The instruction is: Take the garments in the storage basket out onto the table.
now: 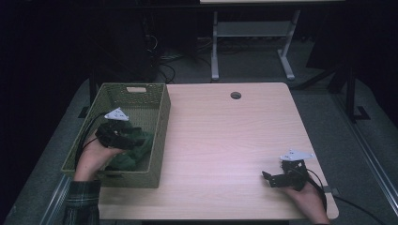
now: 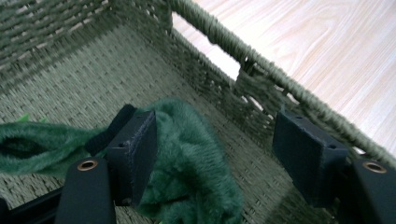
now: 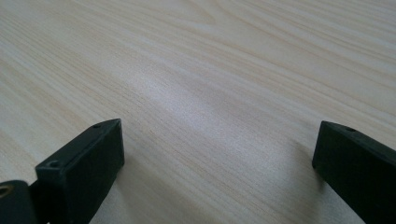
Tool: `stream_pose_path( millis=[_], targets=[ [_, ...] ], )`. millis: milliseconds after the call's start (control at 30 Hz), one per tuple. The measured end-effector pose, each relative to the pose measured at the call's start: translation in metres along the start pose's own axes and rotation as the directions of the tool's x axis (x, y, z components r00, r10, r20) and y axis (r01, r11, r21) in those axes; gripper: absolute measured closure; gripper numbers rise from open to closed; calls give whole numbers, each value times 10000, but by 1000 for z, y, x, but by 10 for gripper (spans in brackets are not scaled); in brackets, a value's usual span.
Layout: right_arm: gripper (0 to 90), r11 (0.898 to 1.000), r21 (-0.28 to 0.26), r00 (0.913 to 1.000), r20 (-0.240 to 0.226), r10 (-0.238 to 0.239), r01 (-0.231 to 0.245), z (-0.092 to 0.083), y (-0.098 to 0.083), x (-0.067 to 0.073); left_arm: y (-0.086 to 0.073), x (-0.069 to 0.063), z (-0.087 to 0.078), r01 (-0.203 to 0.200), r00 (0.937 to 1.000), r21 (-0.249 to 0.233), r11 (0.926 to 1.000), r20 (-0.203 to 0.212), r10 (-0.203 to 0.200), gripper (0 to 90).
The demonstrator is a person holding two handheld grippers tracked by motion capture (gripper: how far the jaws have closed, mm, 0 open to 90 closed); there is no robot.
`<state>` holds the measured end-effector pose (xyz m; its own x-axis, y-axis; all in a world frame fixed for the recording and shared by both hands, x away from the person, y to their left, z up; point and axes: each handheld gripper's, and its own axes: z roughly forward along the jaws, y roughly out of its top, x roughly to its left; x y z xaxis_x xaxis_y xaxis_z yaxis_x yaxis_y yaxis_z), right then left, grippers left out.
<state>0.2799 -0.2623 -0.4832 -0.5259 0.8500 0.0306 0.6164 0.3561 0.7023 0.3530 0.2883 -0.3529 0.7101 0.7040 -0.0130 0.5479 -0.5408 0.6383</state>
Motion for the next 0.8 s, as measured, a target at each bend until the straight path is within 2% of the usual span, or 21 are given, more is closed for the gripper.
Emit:
stream_pose_path(
  millis=[300, 500, 667, 800],
  targets=[
    [17, 10000, -5, 10000, -1, -5, 5, 0, 0, 0, -6, 5, 14, -59, 9999, 709, 9975, -92, 66, 311],
    [17, 10000, -7, 10000, 0, -2, 2, 0, 0, 0, -10, 7, 19, 11, 10000, 933, 9956, -74, -4, 326],
    [17, 10000, 0, 10000, 0, -3, 3, 0, 0, 0, -13, 9, 25, -35, 10000, 1264, 9920, 59, 28, 355],
    [17, 10000, -1, 10000, 1, -5, 5, 0, 0, 0, -16, 11, 30, 90, 9998, 1530, 9882, 163, -116, 387]
  ],
)
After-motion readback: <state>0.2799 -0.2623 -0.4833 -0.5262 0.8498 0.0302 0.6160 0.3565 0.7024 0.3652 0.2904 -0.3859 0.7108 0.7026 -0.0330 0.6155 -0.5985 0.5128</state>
